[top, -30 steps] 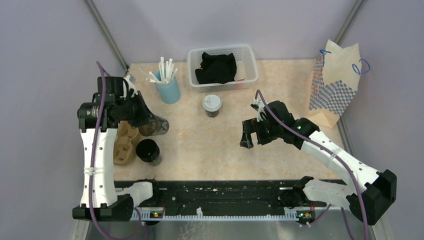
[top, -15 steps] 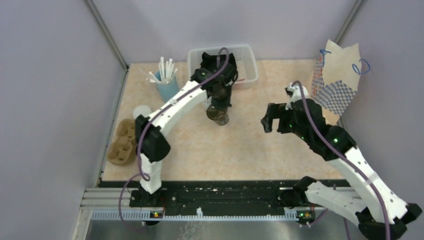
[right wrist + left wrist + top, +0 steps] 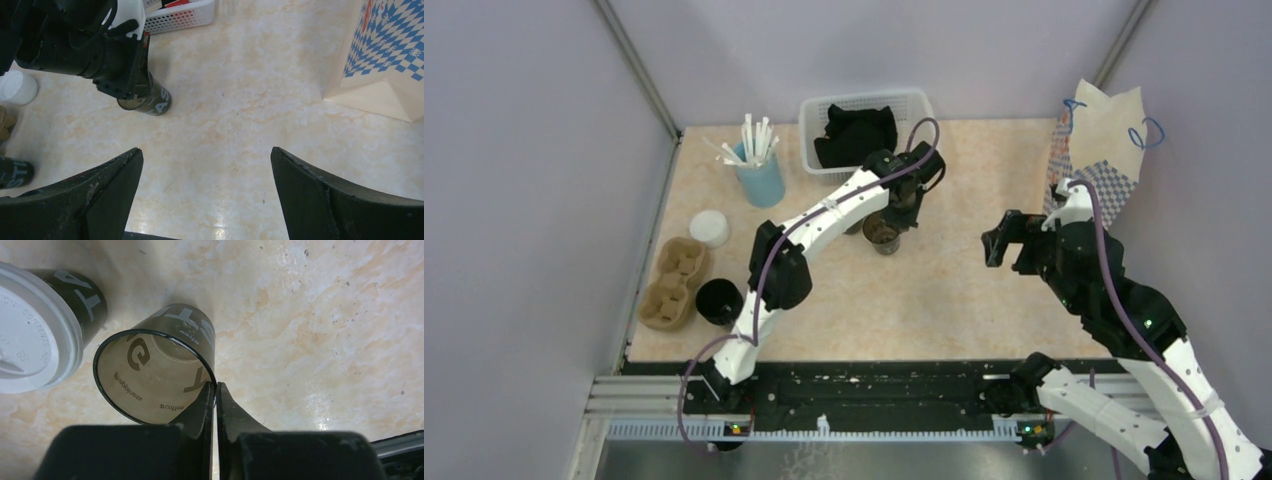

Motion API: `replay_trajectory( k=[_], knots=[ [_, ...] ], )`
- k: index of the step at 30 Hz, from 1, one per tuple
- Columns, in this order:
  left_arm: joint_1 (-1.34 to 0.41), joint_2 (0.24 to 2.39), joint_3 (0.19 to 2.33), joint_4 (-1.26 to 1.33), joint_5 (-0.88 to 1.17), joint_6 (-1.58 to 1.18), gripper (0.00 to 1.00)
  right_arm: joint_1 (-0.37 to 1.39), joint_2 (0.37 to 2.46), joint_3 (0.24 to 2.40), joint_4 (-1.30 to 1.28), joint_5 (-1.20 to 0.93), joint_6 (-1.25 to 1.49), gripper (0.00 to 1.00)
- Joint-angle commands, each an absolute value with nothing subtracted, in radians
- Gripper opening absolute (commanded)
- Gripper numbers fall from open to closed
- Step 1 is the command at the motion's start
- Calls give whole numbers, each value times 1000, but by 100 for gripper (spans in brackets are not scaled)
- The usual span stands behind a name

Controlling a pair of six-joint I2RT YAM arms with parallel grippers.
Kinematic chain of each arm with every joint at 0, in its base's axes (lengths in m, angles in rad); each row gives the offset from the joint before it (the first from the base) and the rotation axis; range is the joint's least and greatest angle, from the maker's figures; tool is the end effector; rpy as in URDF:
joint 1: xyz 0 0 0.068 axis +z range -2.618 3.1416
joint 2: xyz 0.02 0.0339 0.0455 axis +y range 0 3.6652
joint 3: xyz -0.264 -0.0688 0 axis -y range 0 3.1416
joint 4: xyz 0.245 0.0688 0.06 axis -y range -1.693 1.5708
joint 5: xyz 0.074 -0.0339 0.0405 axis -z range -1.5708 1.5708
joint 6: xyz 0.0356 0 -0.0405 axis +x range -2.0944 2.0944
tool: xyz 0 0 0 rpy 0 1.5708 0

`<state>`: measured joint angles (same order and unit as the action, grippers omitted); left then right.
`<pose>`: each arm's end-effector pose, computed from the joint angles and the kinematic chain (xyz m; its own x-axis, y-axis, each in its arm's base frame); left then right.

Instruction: Pack the takeout coffee

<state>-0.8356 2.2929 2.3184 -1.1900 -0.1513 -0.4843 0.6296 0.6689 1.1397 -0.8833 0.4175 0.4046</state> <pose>0.3266 -0.3532 0.2775 -0.8681 0.2737 -0.4142 0.3267 0.9431 -0.0615 0.0906 0.0482 0.3991 -0.3916 0.1599 -0.9061 -0.0912 0.9732 0.2112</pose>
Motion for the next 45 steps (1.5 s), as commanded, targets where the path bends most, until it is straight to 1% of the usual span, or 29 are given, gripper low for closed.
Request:
replay_trajectory(
  k=[1, 4, 7, 11, 14, 15, 17, 20, 22, 24, 27, 30, 33, 34, 35, 37, 39, 41, 45],
  knots=[
    [-844, 2278, 2319, -1191, -181, -448, 13, 623, 658, 1137, -890, 443, 429, 99],
    [-846, 2262, 2310, -1186, -170, -438, 35, 624, 664, 1131, -877, 428, 430, 99],
    [-845, 2217, 2314, -1184, -160, -426, 52, 623, 675, 1130, -863, 411, 430, 99],
    [-837, 2069, 2276, -1168, -151, -426, 67, 623, 686, 1114, -838, 384, 421, 99],
    [-794, 1885, 2116, -1133, -187, -458, 78, 624, 695, 1093, -817, 365, 416, 99],
    [-768, 1818, 2040, -1102, -191, -463, 81, 624, 699, 1082, -807, 357, 414, 99],
    [-691, 1667, 1877, -1041, -177, -464, 83, 624, 711, 1062, -783, 341, 407, 99],
    [-500, 1448, 1666, -970, -132, -461, 84, 623, 745, 1050, -750, 322, 384, 99],
    [-317, 1371, 1578, -955, -108, -445, 88, 622, 776, 1050, -721, 311, 363, 99],
    [-178, 1343, 1536, -955, -104, -435, 90, 622, 814, 1051, -694, 301, 342, 99],
    [22, 1384, 1500, -953, -42, -431, 89, 617, 886, 1057, -650, 271, 309, 99],
    [123, 1475, 1483, -928, -40, -401, 85, 594, 947, 1068, -619, 230, 279, 99],
    [170, 1606, 1509, -914, -10, -363, 76, 538, 985, 1070, -592, 176, 266, 99],
    [186, 1661, 1528, -927, 10, -358, 69, 534, 995, 1073, -585, 180, 259, 99],
    [203, 1716, 1561, -949, 54, -359, 65, 534, 1007, 1075, -580, 181, 252, 99],
    [227, 1831, 1622, -978, 150, -349, 62, 534, 1026, 1082, -573, 178, 246, 99],
    [232, 1896, 1663, -968, 191, -343, 53, 534, 1037, 1082, -567, 174, 242, 99],
    [232, 1934, 1691, -946, 229, -327, 52, 533, 1043, 1082, -569, 175, 238, 99],
    [232, 1981, 1726, -920, 202, -305, 49, 531, 1044, 1078, -573, 180, 241, 99]
  ],
)
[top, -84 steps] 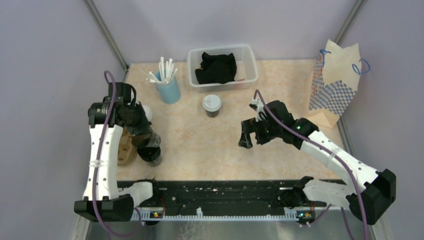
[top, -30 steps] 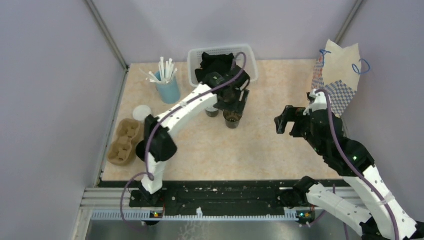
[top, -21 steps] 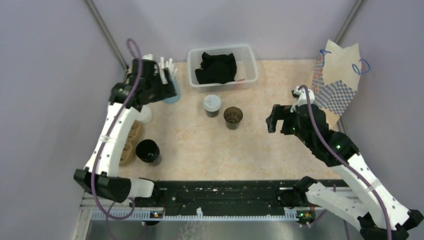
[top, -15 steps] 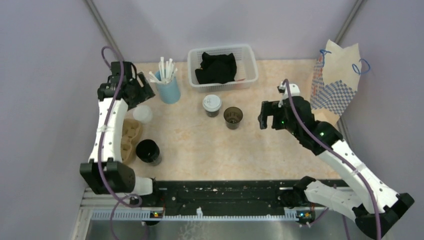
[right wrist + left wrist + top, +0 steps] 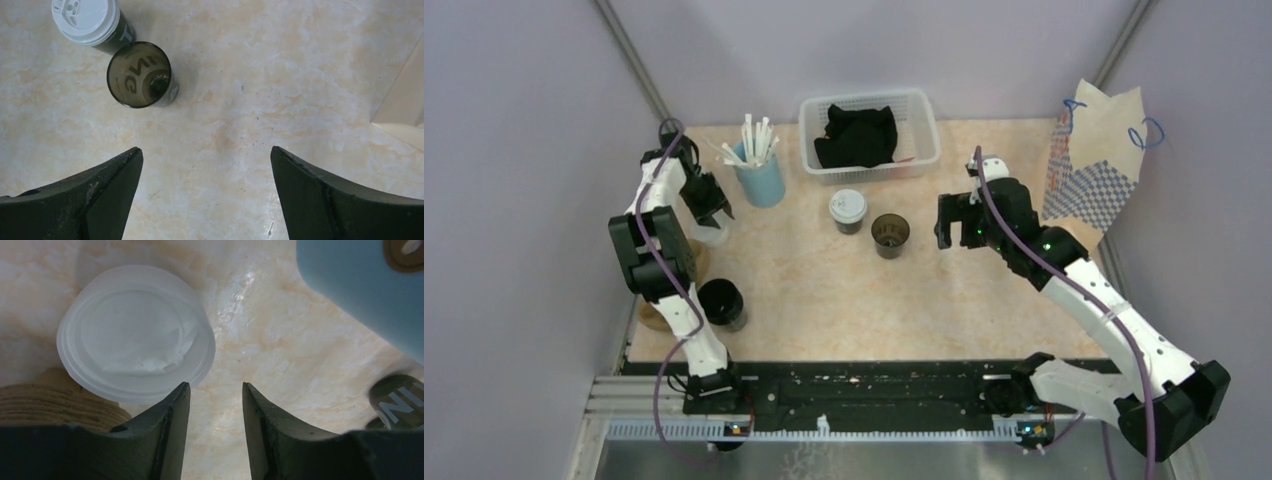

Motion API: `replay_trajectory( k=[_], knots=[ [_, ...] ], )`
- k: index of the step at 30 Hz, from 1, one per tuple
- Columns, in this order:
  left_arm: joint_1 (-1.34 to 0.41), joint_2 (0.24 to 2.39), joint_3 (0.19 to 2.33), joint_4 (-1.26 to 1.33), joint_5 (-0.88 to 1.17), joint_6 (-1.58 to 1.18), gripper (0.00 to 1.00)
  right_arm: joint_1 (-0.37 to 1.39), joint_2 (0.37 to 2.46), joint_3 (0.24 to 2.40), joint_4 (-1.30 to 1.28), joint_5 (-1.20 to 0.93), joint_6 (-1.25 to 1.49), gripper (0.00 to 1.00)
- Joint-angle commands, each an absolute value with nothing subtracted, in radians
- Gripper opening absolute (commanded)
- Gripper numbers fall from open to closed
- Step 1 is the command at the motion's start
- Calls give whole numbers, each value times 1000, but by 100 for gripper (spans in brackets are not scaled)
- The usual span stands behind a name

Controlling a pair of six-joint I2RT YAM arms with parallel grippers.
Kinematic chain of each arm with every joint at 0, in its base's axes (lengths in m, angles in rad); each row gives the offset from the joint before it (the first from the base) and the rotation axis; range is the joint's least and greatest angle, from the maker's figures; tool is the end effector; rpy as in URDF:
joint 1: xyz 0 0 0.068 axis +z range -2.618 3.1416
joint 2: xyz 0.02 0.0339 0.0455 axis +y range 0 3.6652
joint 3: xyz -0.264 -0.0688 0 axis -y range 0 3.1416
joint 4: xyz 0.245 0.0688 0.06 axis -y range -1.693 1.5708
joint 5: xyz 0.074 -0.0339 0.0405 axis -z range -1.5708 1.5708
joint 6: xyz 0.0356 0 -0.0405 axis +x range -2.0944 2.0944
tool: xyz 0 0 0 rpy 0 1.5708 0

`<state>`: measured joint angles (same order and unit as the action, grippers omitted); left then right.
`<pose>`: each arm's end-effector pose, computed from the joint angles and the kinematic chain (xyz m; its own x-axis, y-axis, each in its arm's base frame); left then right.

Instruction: Pack the takeout coffee

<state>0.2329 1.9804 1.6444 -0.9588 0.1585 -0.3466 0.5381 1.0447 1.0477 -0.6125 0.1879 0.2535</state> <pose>0.3963 0.0882 0.2265 -0.8173 -0.5386 -0.2047 -0.4930 0.8376 -0.2354 0.1937 0.1079 0.3402 -0.5691 -0.0528 -0.8205 -0.2368 0.9662 0.1021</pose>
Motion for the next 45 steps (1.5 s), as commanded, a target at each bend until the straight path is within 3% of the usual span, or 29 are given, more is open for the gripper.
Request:
replay_trajectory(
  k=[1, 13, 25, 28, 42, 45],
  knots=[
    [230, 1994, 1740, -929, 190, -298, 47, 528, 1045, 1078, -572, 176, 245, 99],
    [210, 2061, 1788, -937, 121, -259, 27, 511, 1050, 1073, -566, 149, 265, 99],
    [205, 2099, 1821, -965, 74, -246, 26, 511, 1048, 1065, -560, 147, 262, 99],
    [202, 2104, 1818, -968, 75, -247, 21, 512, 1049, 1064, -557, 147, 261, 99],
    [192, 2120, 1830, -980, 53, -240, 13, 512, 1049, 1064, -555, 150, 256, 99],
    [191, 2120, 1829, -983, 45, -239, 17, 512, 1049, 1065, -555, 150, 256, 99]
  ],
)
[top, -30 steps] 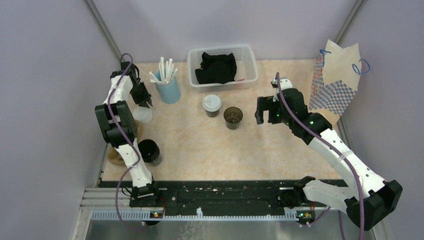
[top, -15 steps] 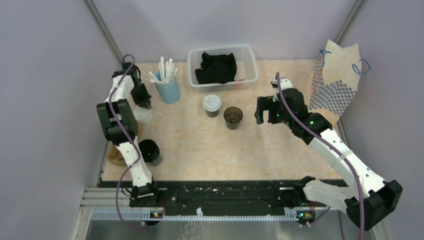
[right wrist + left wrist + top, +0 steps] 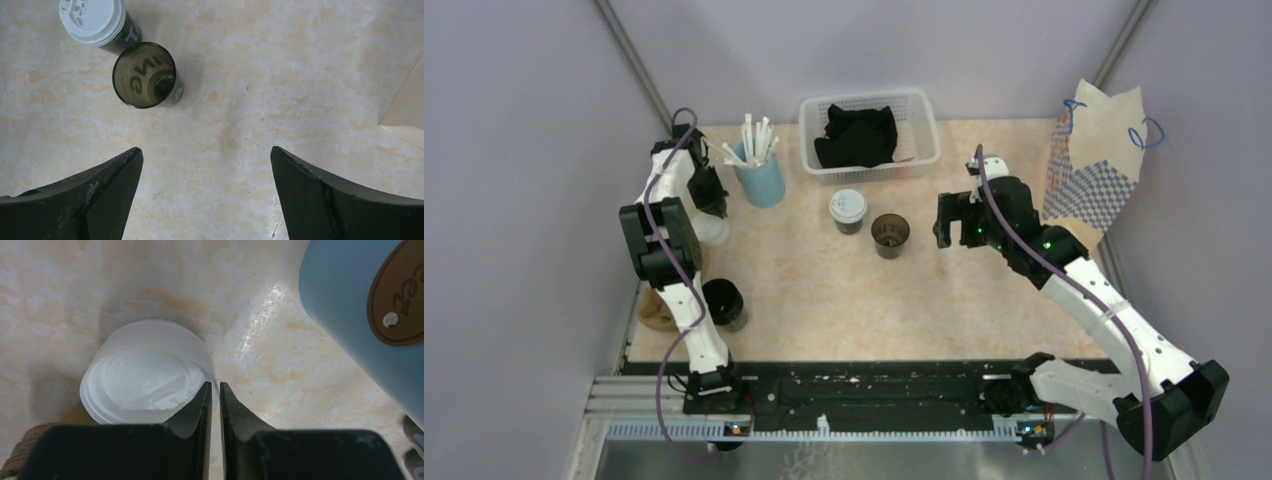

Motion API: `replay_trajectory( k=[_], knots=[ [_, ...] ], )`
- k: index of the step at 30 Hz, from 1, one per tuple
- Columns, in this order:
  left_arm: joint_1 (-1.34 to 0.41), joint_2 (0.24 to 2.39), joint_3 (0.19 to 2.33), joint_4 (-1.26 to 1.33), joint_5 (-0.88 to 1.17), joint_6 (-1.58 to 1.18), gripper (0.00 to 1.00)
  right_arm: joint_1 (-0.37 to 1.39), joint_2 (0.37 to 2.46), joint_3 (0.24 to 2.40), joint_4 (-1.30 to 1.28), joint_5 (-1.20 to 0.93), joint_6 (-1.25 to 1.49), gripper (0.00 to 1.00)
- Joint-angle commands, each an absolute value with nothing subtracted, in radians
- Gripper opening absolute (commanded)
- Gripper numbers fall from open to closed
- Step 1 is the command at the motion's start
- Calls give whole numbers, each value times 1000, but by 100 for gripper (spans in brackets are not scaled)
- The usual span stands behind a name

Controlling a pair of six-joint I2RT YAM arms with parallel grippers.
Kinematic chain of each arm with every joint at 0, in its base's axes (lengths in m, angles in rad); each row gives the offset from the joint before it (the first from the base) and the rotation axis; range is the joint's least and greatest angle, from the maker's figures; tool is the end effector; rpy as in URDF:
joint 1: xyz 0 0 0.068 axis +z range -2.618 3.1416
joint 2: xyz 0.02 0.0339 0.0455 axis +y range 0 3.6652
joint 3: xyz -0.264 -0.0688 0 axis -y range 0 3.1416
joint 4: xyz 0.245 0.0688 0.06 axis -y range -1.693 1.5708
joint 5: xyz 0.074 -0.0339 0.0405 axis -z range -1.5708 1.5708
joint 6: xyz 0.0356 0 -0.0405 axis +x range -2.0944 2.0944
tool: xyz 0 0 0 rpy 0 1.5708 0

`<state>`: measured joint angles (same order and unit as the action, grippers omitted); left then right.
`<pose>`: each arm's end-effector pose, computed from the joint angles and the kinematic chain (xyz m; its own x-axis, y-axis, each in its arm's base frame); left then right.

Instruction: Pack the takeout coffee

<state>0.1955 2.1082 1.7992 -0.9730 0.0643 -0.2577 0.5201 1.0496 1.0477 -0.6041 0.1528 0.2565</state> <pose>0.4301 0.0828 0.2179 -0.8644 -0.4305 -0.2597 -0.4097 0.9026 -0.1321 0.1966 0.1063 0.3398 -0.5752 -0.0404 -0.8170 -0.2447 0.9616 0.1247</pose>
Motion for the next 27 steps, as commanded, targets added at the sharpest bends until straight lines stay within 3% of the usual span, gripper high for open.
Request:
replay_trajectory(
  k=[1, 8, 15, 27],
  knots=[
    [190, 2122, 1828, -983, 40, -237, 19, 512, 1048, 1064, -554, 150, 257, 99],
    [190, 2131, 1829, -985, 37, -233, 16, 511, 1049, 1063, -552, 147, 258, 99],
    [188, 2125, 1842, -984, 37, -233, 0, 511, 1049, 1064, -551, 145, 258, 99],
    [188, 2073, 1886, -1055, 20, -264, 0, 512, 1052, 1064, -542, 142, 261, 99]
  ],
)
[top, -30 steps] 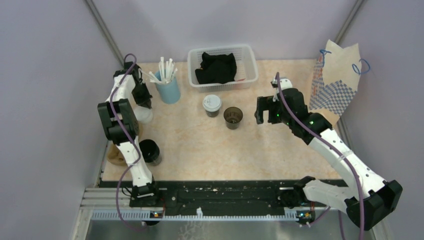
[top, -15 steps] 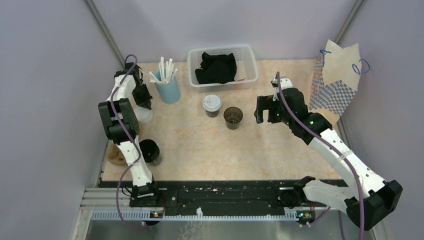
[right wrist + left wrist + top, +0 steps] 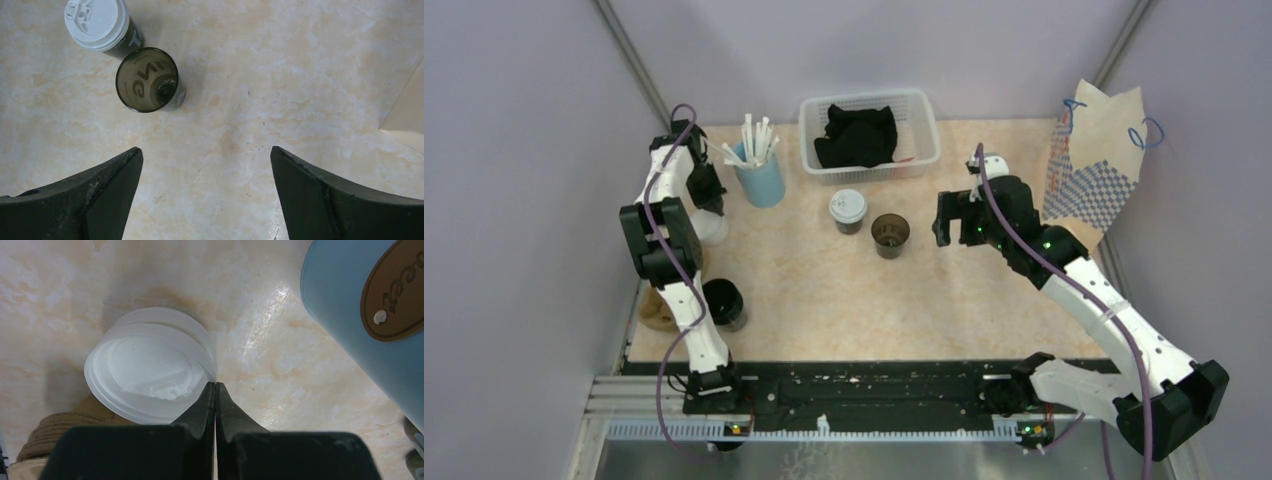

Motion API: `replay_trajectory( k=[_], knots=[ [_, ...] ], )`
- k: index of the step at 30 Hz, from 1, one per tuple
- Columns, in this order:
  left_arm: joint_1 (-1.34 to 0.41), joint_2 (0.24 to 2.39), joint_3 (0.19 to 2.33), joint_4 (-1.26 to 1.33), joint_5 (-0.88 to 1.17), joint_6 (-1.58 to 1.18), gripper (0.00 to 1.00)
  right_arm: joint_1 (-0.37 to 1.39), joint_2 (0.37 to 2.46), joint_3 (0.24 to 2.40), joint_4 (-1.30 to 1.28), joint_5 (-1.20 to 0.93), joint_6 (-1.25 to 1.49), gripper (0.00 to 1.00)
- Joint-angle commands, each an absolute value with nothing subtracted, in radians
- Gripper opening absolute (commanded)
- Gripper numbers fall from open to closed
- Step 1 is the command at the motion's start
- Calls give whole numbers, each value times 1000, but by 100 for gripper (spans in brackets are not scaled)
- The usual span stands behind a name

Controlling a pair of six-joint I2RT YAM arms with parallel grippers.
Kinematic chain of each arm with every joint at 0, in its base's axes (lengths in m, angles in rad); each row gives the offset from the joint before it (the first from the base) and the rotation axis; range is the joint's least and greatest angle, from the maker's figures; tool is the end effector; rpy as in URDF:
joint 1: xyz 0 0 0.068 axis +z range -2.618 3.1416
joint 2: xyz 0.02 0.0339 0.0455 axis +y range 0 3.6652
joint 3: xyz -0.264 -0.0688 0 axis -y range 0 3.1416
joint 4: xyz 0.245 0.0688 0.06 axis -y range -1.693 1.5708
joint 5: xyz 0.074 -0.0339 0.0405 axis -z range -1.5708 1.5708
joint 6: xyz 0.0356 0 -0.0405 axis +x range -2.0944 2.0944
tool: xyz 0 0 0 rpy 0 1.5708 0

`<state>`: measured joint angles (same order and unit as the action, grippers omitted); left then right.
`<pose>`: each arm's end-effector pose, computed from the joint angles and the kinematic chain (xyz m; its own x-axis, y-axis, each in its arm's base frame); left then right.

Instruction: Pack the takeout coffee

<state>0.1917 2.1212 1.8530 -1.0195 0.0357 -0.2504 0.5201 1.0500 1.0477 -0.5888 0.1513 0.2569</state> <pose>0.4330 0.0827 0.2262 -0.8685 -0.4208 -0.2621 -0.4086 0.9070 -0.1024 0.1974 0.1069 0.3411 -0.5650 -0.0341 -0.8244 -0.2473 0.9602 0.1297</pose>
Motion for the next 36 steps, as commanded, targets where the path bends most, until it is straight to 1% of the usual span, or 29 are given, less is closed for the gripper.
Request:
replay_trajectory(
  k=[1, 8, 11, 14, 20, 26, 36],
  knots=[
    [187, 2069, 1885, -1061, 15, -268, 0, 512, 1053, 1065, -542, 142, 261, 99],
    [187, 2036, 1871, -1079, 9, -295, 0, 514, 1052, 1066, -546, 139, 259, 99],
    [189, 2009, 1817, -1025, 17, -285, 0, 515, 1049, 1060, -546, 142, 259, 99],
    [200, 1991, 1740, -950, 51, -271, 0, 526, 1048, 1063, -546, 144, 251, 99],
    [248, 1934, 1639, -841, 203, -243, 0, 531, 1044, 1075, -563, 156, 238, 99],
    [281, 1933, 1625, -832, 299, -210, 0, 542, 1043, 1079, -566, 165, 223, 99],
    [331, 1901, 1606, -815, 394, -175, 0, 568, 1054, 1086, -560, 173, 208, 99]
  ],
)
